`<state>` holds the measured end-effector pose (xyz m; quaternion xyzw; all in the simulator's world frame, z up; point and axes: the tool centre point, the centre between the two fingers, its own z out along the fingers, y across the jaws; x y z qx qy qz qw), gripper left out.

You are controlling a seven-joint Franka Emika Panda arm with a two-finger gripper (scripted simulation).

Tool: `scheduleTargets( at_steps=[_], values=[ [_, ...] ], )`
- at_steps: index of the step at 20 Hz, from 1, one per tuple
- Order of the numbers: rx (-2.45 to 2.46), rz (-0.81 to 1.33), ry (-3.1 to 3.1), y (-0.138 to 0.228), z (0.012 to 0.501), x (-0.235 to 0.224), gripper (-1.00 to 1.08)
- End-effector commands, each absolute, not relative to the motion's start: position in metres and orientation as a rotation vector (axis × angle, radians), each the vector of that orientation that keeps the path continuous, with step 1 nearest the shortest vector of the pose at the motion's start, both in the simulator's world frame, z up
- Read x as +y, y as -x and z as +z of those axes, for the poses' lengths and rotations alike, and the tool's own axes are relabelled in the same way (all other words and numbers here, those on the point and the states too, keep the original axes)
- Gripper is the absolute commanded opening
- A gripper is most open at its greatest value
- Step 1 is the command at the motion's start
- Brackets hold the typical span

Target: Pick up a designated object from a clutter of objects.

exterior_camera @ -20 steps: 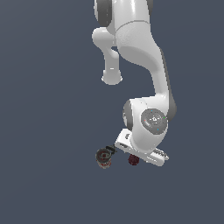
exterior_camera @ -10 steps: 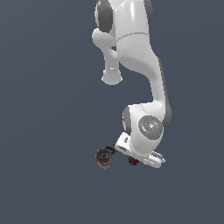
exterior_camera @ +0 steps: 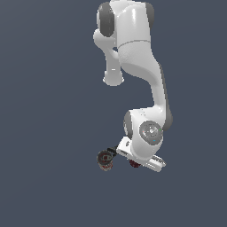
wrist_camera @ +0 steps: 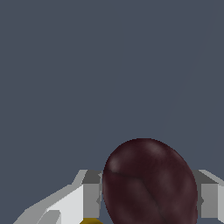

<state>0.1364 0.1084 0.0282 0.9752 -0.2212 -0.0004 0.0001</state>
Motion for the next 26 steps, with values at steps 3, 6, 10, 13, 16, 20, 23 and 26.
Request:
scheduleTargets(
  at_steps=[3, 6, 10, 13, 16, 20, 23, 26],
  values=[
    [-0.695, 0.0, -3.064, -0.137, 0.028, 0.108, -1.0],
    [-0.695, 0.0, -3.064, -0.137, 0.028, 0.108, -1.0],
    [-0.695, -0.001, -3.064, -0.136, 0.029, 0.109, -1.0],
    [-0.695, -0.001, -3.064, -0.135, 0.035, 0.11, -1.0],
    [-0.695, -0.001, -3.064, -0.133, 0.045, 0.113, -1.0],
    [-0.695, -0.001, -3.064, -0.128, 0.067, 0.119, -1.0],
    [-0.695, -0.001, -3.064, -0.123, 0.09, 0.125, -1.0],
    [-0.695, -0.001, -3.064, -0.117, 0.119, 0.133, -1.0]
  ],
)
